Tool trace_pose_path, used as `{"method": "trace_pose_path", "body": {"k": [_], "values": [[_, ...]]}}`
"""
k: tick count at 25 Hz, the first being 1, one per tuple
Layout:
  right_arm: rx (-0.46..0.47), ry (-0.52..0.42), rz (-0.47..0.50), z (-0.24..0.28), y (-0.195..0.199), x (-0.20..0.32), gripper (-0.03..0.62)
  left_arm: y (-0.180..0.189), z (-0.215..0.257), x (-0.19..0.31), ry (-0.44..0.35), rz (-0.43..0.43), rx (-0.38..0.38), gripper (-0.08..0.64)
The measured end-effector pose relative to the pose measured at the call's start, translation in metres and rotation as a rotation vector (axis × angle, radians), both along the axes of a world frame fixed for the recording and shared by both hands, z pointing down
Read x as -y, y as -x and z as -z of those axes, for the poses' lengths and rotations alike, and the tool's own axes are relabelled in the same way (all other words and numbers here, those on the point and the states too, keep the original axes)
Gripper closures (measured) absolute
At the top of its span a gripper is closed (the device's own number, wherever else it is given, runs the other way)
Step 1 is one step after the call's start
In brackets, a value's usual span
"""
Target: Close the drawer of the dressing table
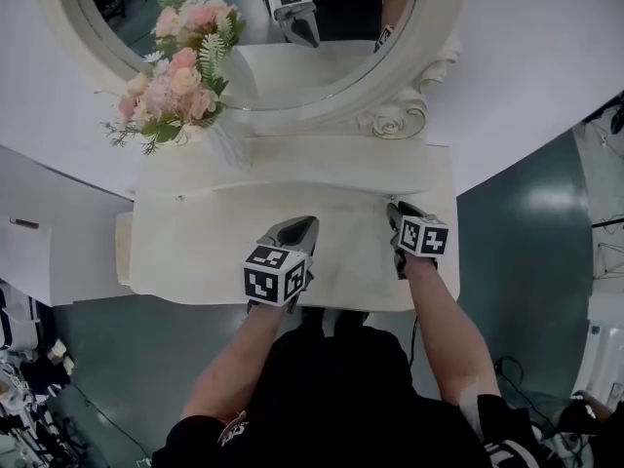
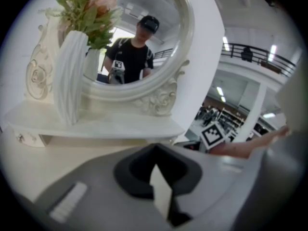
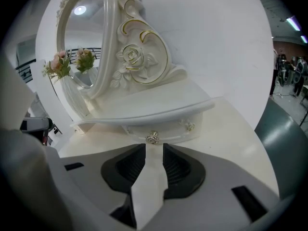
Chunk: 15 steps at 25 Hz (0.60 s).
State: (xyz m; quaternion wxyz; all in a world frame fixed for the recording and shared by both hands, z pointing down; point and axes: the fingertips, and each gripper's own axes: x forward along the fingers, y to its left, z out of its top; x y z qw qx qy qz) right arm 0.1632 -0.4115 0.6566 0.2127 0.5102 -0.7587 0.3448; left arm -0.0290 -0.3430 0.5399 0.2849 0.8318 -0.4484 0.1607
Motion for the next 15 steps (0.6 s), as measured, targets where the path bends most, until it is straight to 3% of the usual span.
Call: {"method": "trace_pose_path", "body": {"k": [5,15], "values": [[0.002,-0.014,-0.073,0.016,-0.013,-0.034,0.495,0.005,0.012,-0.006,-0.029,-0.052,-0.024,0.551],[0.010,-0.146,-0.180,0.069,-0.021,-0.105,0.538,-0.005,0.035,-0.016,-0.103,-0.203,-0.050,0.551]]}}
